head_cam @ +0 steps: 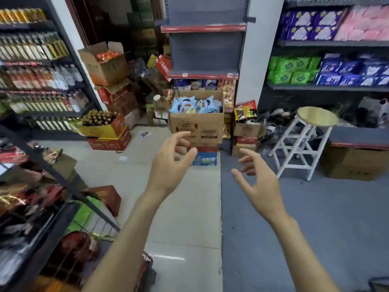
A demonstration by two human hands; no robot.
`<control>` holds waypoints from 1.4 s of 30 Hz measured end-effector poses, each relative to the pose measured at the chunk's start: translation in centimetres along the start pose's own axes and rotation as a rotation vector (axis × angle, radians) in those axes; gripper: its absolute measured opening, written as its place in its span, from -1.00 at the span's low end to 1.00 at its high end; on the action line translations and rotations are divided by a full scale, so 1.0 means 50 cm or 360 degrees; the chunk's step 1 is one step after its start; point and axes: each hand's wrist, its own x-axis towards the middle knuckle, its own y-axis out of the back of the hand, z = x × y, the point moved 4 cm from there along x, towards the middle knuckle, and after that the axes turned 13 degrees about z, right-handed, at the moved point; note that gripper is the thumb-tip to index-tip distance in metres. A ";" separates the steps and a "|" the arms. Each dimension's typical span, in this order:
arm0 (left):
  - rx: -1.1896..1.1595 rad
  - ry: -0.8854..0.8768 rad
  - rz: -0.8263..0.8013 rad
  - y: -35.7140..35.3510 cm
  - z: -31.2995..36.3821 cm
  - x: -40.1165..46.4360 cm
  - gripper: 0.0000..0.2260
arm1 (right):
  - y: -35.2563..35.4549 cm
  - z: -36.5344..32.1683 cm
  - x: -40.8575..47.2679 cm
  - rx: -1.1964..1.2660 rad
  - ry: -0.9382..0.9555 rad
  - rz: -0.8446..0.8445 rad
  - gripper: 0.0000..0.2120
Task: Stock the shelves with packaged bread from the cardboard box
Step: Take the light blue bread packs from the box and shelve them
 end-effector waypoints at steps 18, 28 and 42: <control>0.0702 0.0964 -0.0497 -0.141 -0.507 -0.049 -0.81 | -0.307 0.380 -0.019 -0.0700 -0.0616 -0.0948 -0.74; 0.0747 0.0933 -0.0582 -0.211 -0.679 0.272 -0.76 | -0.521 0.510 0.261 -0.0760 -0.0643 -0.1087 -0.66; 0.0842 0.0852 -0.0477 -0.534 -0.865 0.781 -0.76 | -0.772 0.815 0.781 -0.0700 -0.0636 -0.1069 -0.69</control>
